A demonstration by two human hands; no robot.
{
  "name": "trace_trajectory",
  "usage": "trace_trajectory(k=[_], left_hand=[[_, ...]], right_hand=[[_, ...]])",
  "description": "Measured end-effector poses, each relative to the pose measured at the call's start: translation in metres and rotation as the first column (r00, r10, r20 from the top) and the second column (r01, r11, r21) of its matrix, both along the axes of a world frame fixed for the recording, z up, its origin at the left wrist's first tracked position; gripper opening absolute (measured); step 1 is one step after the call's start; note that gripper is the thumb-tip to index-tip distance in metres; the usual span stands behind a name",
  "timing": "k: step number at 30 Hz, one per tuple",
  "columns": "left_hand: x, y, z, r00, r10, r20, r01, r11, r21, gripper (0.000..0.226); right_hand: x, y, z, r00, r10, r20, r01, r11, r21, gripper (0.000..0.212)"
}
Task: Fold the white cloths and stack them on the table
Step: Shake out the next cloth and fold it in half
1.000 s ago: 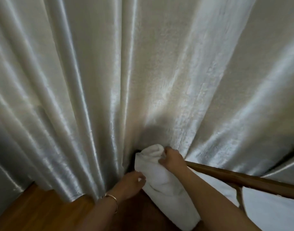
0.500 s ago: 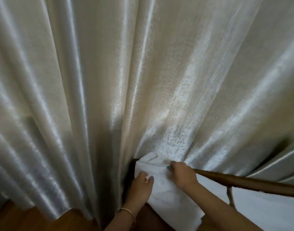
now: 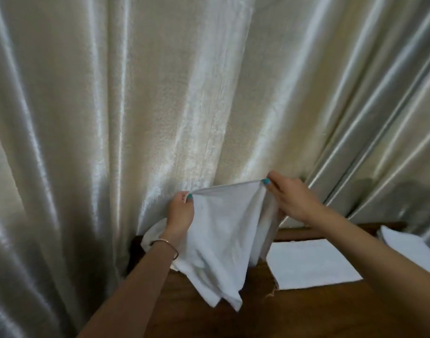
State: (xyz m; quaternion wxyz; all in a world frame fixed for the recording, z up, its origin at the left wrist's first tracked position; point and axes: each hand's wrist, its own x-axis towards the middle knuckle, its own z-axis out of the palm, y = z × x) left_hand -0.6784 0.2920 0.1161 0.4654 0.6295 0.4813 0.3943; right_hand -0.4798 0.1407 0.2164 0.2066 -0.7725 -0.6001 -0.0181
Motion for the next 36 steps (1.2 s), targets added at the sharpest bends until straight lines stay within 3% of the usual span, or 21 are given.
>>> trace_trajectory(k=[4,6,7,9,11,12,16,20,22,25,28,30,32,34,36], left_hand=[[0.007,-0.015,0.063,0.997,-0.069,-0.025,0.073,0.972,0.223,0.008],[0.009,-0.021,0.086,0.996,-0.065,-0.068,0.083,0.943,0.321,0.007],[0.009,-0.023,0.094,0.990,-0.071,-0.124,0.111,0.924,0.365,0.006],[0.011,-0.028,0.104,0.953,-0.112,-0.282,0.230,0.873,0.431,0.008],[0.015,-0.036,0.110,0.902,-0.129,-0.411,0.327,0.828,0.456,0.017],[0.017,-0.039,0.111,0.889,-0.125,-0.441,0.344,0.817,0.462,0.019],[0.023,-0.049,0.117,0.844,-0.077,-0.530,0.340,0.842,0.419,0.013],[0.044,-0.065,0.108,0.783,0.039,-0.621,0.265,0.882,0.389,0.031],[0.057,-0.069,0.100,0.796,0.137,-0.589,0.169,0.885,0.434,0.015],[0.066,-0.080,0.102,0.829,0.223,-0.512,0.050,0.884,0.465,0.031],[0.068,-0.090,0.107,0.770,0.289,-0.569,0.002,0.891,0.454,0.026],[0.069,-0.097,0.107,0.738,0.347,-0.579,-0.052,0.884,0.464,0.019],[0.070,-0.107,0.105,0.699,0.429,-0.572,-0.141,0.867,0.478,0.015],[0.079,-0.119,0.105,0.676,0.472,-0.566,-0.220,0.862,0.456,0.013],[0.095,-0.126,0.108,0.695,0.429,-0.577,-0.242,0.895,0.374,0.019]], right_hand=[[0.042,-0.047,0.034,0.990,0.070,-0.119,-0.083,0.991,-0.105,0.027],[0.064,-0.069,0.040,0.993,0.064,0.101,-0.041,0.976,-0.214,0.046],[0.078,-0.078,0.040,0.974,0.042,0.223,0.015,0.968,-0.250,0.044],[0.105,-0.092,0.037,0.930,-0.037,0.365,0.128,0.965,-0.227,0.019],[0.135,-0.102,0.036,0.890,-0.158,0.428,0.235,0.963,-0.133,0.031],[0.148,-0.106,0.039,0.884,-0.212,0.417,0.272,0.958,-0.089,0.039],[0.192,-0.125,0.053,0.964,-0.258,0.069,0.256,0.966,0.031,0.046],[0.229,-0.140,0.052,0.982,-0.186,0.030,0.184,0.981,0.056,0.042],[0.246,-0.137,0.045,0.990,-0.135,0.050,0.134,0.991,0.022,0.047],[0.267,-0.130,0.044,0.977,-0.004,0.213,0.029,0.993,-0.114,0.032],[0.284,-0.130,0.044,0.949,0.127,0.289,-0.045,0.961,-0.273,0.019],[0.294,-0.130,0.042,0.944,0.040,0.329,0.036,0.974,-0.223,0.016],[0.298,-0.131,0.038,0.933,-0.157,0.324,0.197,0.976,-0.092,0.042],[0.295,-0.133,0.032,0.916,-0.339,0.213,0.343,0.939,0.017,0.058],[0.283,-0.130,0.024,0.914,-0.366,-0.175,0.373,0.928,0.012,0.054]])
